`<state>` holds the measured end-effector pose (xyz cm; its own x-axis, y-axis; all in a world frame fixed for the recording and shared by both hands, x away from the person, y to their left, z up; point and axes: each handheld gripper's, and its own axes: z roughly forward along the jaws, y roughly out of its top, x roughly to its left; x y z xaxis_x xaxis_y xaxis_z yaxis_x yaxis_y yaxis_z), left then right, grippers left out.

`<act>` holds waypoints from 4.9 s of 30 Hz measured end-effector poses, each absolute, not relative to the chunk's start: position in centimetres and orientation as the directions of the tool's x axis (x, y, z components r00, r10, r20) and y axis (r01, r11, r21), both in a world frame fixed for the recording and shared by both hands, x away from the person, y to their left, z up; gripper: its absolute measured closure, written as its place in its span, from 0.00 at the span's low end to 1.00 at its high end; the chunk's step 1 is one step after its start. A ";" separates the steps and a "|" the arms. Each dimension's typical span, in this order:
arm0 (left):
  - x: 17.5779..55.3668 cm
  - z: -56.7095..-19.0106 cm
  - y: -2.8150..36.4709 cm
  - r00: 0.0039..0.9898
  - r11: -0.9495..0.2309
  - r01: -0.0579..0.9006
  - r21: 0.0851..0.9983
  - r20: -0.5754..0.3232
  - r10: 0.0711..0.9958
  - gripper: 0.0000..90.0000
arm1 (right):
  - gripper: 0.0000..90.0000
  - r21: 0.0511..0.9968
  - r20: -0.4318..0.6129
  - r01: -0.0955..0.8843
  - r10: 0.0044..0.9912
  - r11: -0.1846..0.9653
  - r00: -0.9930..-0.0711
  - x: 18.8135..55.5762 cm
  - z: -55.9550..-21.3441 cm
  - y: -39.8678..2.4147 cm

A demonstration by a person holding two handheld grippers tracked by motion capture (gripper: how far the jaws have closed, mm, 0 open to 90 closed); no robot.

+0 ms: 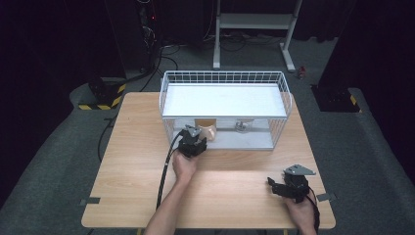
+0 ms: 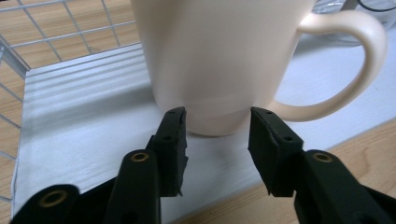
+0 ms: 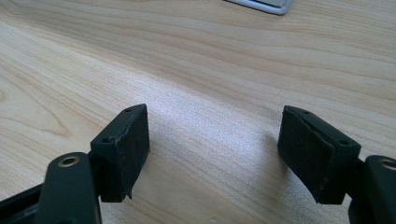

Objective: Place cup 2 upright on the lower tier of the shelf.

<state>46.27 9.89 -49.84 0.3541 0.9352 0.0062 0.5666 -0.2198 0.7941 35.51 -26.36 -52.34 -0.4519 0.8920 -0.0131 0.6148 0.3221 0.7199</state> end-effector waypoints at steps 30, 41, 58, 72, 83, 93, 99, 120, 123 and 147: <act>48.2 -50.5 9.7 0.318 -0.167 0.607 0.777 -0.045 0.947 0.78 | 0.28 0.721 -0.013 0.615 0.892 0.321 -0.451 35.5 -52.3 -26.4; 47.8 -50.2 9.8 0.358 -0.172 0.600 0.781 -0.071 0.931 0.61 | 0.28 0.720 -0.012 0.615 0.892 0.321 -0.451 35.5 -52.3 -26.4; 45.7 -49.4 11.0 0.389 -0.206 0.578 0.790 -0.044 0.920 0.41 | 0.28 0.720 -0.012 0.615 0.892 0.321 -0.451 35.5 -52.3 -26.4; 44.8 -48.7 10.9 0.431 -0.227 0.560 0.797 -0.046 0.901 0.37 | 0.28 0.721 -0.012 0.615 0.892 0.321 -0.451 35.5 -52.3 -26.4; 44.0 -48.4 11.5 0.427 -0.215 0.550 0.807 -0.050 0.903 0.33 | 0.28 0.720 -0.012 0.615 0.892 0.321 -0.452 35.5 -52.3 -26.4; 43.3 -48.2 12.1 0.426 -0.193 0.551 0.812 -0.075 0.902 0.30 | 0.28 0.720 -0.012 0.615 0.892 0.321 -0.451 35.5 -52.3 -26.4; 42.9 -48.0 12.5 0.429 -0.197 0.552 0.810 -0.073 0.900 0.29 | 0.28 0.720 -0.012 0.615 0.892 0.321 -0.451 35.5 -52.3 -26.4; 41.5 -47.6 13.7 0.424 -0.173 0.540 0.824 -0.088 0.902 0.29 | 0.28 0.720 -0.012 0.615 0.892 0.320 -0.451 35.5 -52.3 -26.4; 41.3 -47.6 13.8 0.427 -0.170 0.539 0.825 -0.094 0.899 0.29 | 0.28 0.721 -0.013 0.615 0.892 0.321 -0.451 35.5 -52.3 -26.4; 39.4 -47.4 15.2 0.421 -0.135 0.542 0.829 -0.129 0.898 0.24 | 0.28 0.721 -0.013 0.615 0.892 0.321 -0.451 35.5 -52.3 -26.4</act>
<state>39.44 15.20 -47.40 0.4209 0.8979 -0.1290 0.5422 -0.1350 0.8293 35.51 -26.36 -52.34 -0.4509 0.8925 -0.0125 0.6148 0.3207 0.7205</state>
